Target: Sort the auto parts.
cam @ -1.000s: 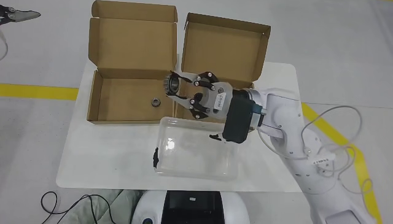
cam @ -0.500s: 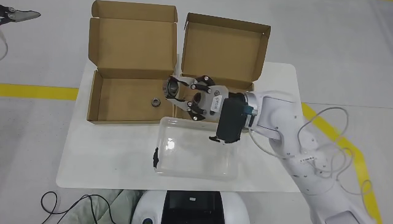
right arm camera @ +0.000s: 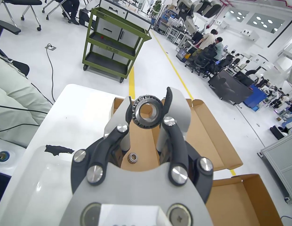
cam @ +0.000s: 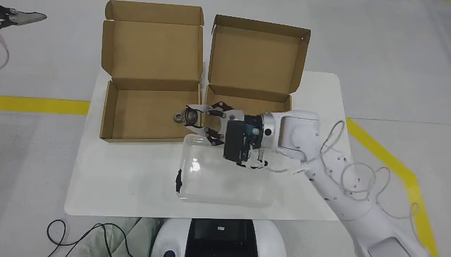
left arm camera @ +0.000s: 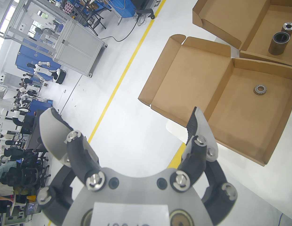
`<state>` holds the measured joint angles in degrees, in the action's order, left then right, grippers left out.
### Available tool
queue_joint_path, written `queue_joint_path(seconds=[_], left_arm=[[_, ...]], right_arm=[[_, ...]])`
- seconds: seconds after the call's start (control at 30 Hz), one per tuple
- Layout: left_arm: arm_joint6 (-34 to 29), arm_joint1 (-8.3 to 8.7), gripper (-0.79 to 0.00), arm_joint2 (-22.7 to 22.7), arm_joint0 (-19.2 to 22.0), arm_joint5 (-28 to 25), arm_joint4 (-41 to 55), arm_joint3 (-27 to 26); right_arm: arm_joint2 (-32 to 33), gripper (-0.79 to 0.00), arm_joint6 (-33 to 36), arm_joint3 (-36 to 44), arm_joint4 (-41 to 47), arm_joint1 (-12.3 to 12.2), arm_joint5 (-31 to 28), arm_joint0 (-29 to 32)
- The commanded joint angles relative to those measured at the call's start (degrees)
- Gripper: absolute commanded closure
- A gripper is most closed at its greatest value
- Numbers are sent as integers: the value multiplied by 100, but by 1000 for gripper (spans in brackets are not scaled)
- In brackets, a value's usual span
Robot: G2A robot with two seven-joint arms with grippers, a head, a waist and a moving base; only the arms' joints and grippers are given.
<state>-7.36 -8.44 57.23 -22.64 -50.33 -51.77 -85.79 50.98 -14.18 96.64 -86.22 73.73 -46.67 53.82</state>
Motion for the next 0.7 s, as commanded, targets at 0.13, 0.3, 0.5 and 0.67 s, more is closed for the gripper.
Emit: queue_joint_path(seconds=[0.13,0.3,0.5,0.67], left_arm=[[0,0,-785,0,0,0,0,0],[0,0,-785,0,0,0,0,0],[0,0,-785,0,0,0,0,0],[0,0,-785,0,0,0,0,0]], right_arm=[[-282,0,188,-467,-59,74,117,-155],[-588,0,263,-946,75,200,296,-386],[-1044,0,534,-1559,152,415,533,-773],[-1390,0,833,-2106,291,633,776,-1090]])
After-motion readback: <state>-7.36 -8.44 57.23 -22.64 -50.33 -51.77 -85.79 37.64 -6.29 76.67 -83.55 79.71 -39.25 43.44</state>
